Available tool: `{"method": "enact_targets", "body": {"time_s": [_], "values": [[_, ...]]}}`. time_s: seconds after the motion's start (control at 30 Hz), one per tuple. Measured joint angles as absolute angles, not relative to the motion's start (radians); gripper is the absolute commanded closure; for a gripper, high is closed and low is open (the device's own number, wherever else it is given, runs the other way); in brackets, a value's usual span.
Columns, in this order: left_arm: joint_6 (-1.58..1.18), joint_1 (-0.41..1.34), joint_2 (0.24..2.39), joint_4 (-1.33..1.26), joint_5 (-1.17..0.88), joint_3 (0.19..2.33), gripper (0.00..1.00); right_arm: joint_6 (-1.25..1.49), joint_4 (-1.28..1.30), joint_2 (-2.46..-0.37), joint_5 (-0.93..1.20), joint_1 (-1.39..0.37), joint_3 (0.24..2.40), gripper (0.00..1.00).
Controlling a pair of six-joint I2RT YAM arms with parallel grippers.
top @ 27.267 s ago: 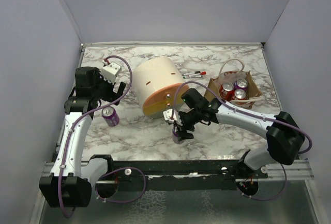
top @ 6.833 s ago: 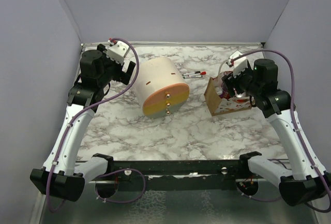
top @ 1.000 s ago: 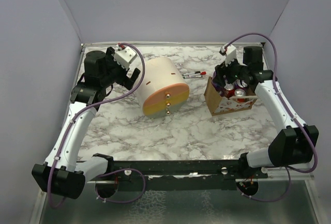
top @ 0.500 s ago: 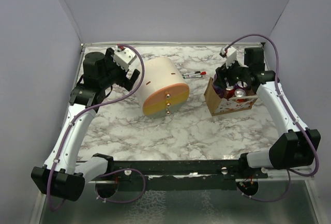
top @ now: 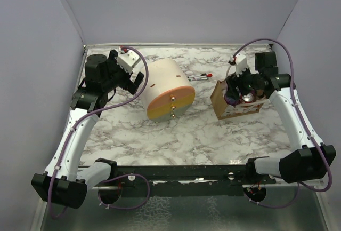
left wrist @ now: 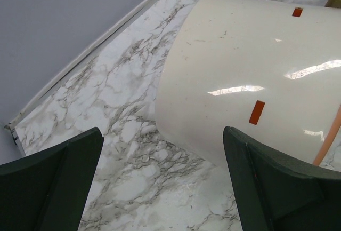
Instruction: Place the beverage into the canvas bag
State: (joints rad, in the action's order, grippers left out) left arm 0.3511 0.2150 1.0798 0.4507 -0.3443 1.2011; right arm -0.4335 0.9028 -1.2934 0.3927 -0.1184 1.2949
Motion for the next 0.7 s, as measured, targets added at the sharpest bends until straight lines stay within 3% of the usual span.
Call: {"method": "enact_targets", "body": {"time_s": [0.7], "values": [[0.319, 0.215, 1.100, 0.488, -0.418, 1.239, 0.05, -0.476, 0.924, -1.291, 0.411, -0.118, 1.255, 0.83]]}}
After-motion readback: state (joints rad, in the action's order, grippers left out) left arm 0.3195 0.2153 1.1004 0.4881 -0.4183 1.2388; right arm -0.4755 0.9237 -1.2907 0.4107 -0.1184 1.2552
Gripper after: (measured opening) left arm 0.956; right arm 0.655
